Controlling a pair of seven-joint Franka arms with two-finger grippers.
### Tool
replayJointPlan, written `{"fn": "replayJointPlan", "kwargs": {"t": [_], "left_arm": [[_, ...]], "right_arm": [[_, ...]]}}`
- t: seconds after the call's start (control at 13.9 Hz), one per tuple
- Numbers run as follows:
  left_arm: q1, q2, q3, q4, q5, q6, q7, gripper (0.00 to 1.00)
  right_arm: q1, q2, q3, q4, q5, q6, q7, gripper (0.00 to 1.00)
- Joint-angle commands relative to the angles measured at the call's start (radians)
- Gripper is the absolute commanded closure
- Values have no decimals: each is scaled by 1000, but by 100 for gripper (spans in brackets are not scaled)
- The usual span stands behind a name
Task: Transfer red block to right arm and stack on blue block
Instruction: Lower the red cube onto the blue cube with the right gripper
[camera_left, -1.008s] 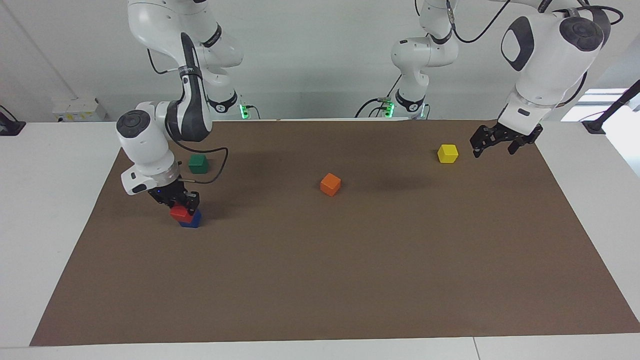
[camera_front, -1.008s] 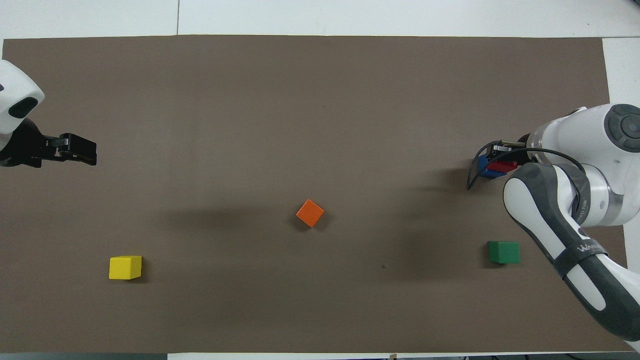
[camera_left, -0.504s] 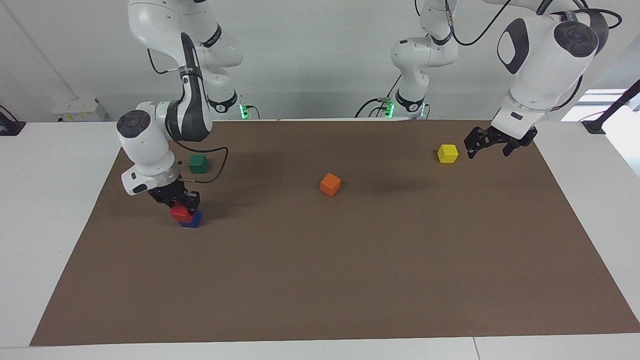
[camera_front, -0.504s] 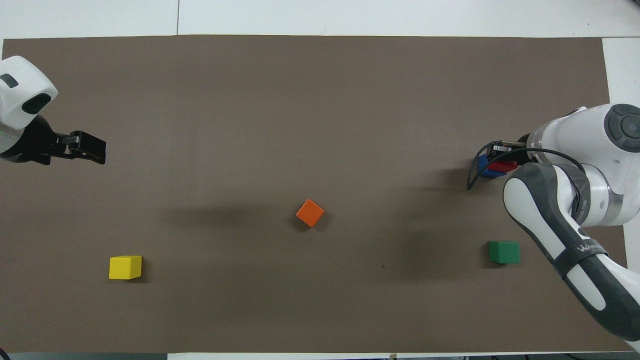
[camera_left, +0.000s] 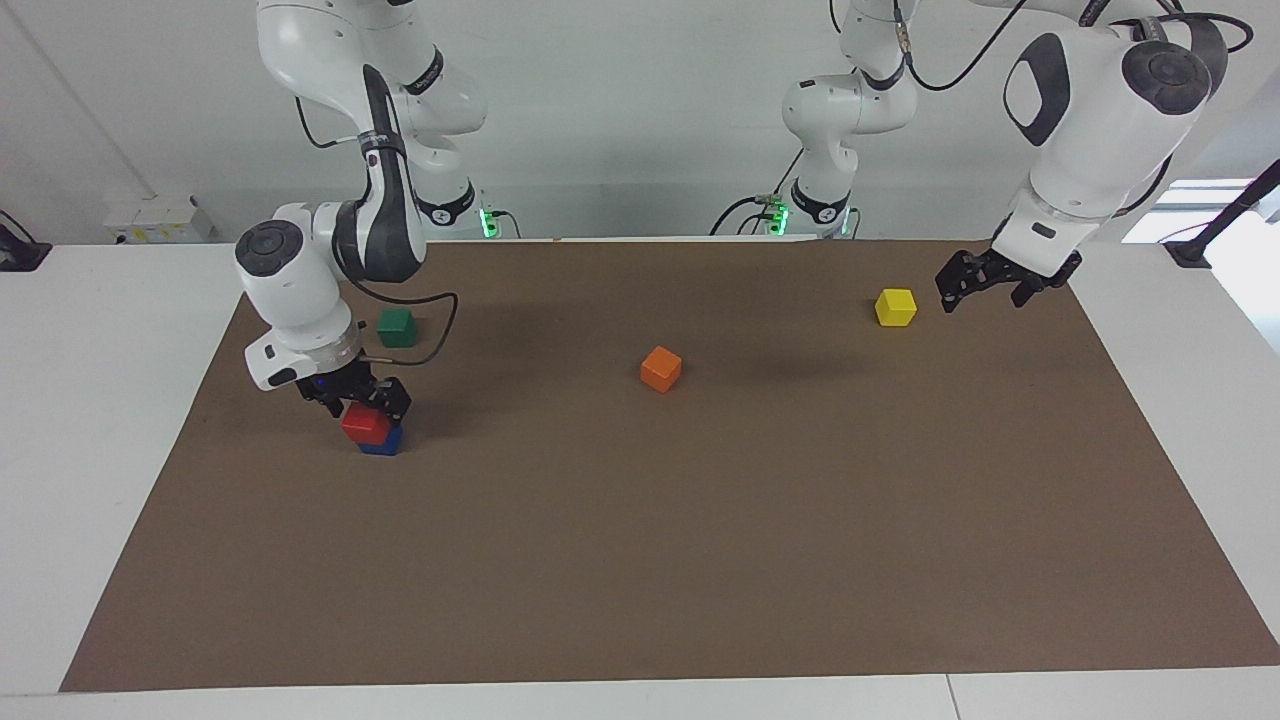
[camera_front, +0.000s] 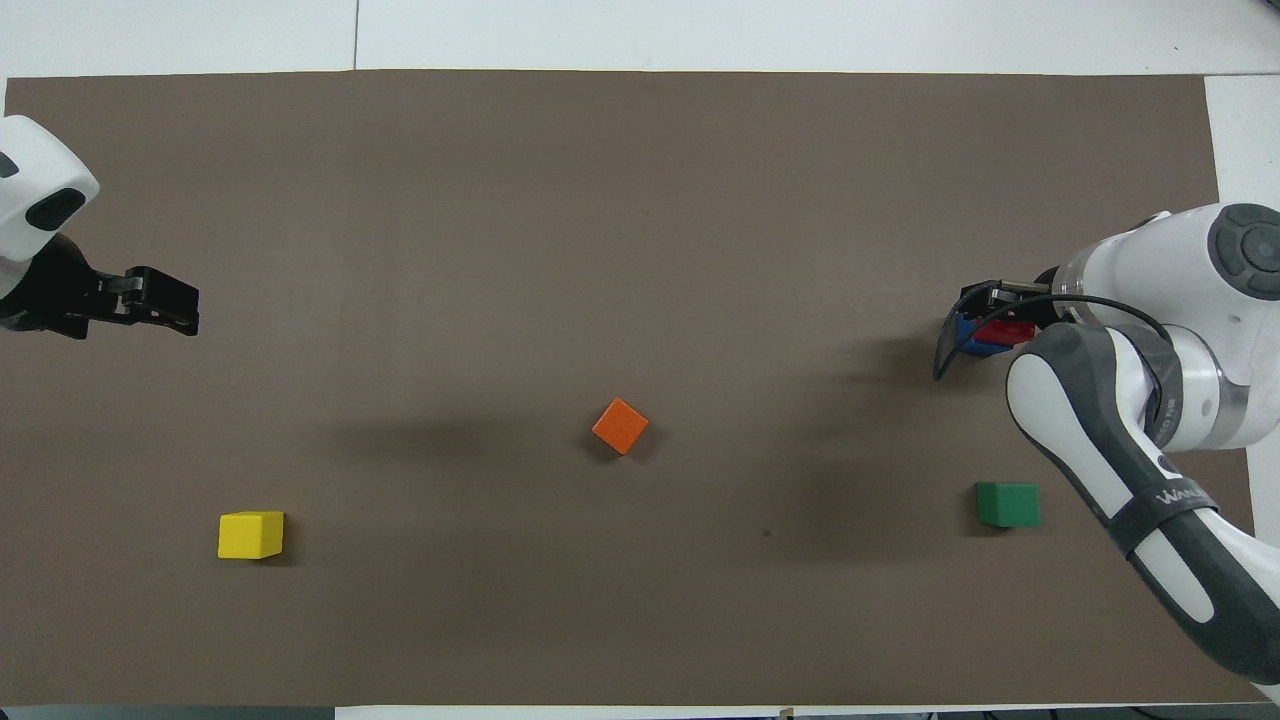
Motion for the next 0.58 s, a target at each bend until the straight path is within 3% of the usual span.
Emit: {"fn": "replayJointPlan", "kwargs": {"t": [0.0,0.29,0.5], "left_arm": [[8,7,-4,25,-11,-28,7,0],[-6,-23,-3,18,-11,-29,7,0],[-6,-30,-6,7,-11,-26,7,0]], "right_arm": [[-5,-15,10,77,-11,-115,-8,0],[-2,-29,17,229,-11,-325,-19,0],[-4,-90,17,269,-8,-399,-48,0]]}}
